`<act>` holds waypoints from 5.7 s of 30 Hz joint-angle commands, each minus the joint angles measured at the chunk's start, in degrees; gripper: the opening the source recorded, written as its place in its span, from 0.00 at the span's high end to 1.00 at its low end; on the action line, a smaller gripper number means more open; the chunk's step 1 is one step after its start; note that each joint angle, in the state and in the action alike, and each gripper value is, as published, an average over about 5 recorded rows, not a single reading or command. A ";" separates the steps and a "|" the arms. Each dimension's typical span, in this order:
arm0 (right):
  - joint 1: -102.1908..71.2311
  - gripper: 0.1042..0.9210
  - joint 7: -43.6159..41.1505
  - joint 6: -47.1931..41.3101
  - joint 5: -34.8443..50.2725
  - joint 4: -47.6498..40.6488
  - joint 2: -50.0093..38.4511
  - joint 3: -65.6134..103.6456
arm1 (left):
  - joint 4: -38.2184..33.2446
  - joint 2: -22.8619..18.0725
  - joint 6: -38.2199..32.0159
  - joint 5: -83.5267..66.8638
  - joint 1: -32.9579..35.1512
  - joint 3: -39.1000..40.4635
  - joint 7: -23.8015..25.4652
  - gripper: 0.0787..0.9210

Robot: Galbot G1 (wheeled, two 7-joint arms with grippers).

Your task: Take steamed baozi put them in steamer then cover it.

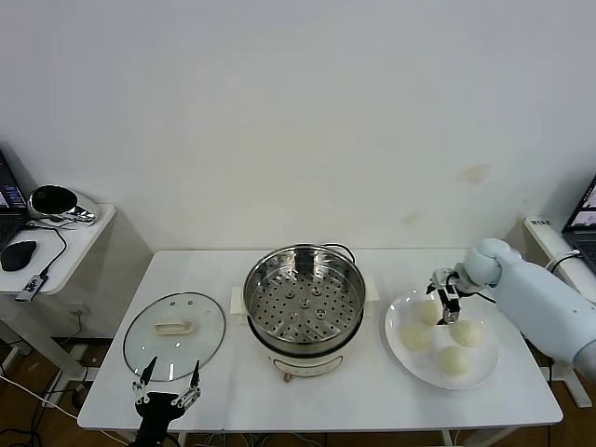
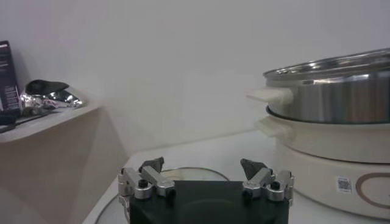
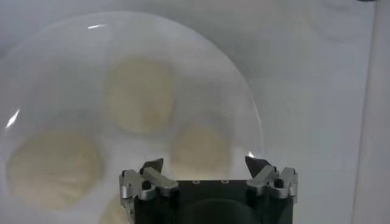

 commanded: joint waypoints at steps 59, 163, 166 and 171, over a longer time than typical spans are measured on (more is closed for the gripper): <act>40.40 0.43 1.59 20.90 24.84 9.72 28.38 -41.46 | -1.41 3.27 0.24 -2.99 -0.15 -2.96 0.50 0.12; 1.05 0.12 2.47 -9.77 11.72 18.83 -7.77 -12.63 | -3.36 2.41 0.22 -2.97 1.36 -5.98 0.67 0.12; 1.18 0.12 2.85 -10.17 11.36 18.15 -6.57 -12.86 | -3.15 2.41 0.22 -2.97 1.07 -5.91 0.68 0.12; 0.84 0.12 3.10 -10.42 10.82 17.53 -5.17 -12.67 | -2.91 2.46 0.26 -3.12 0.69 -5.87 0.67 0.12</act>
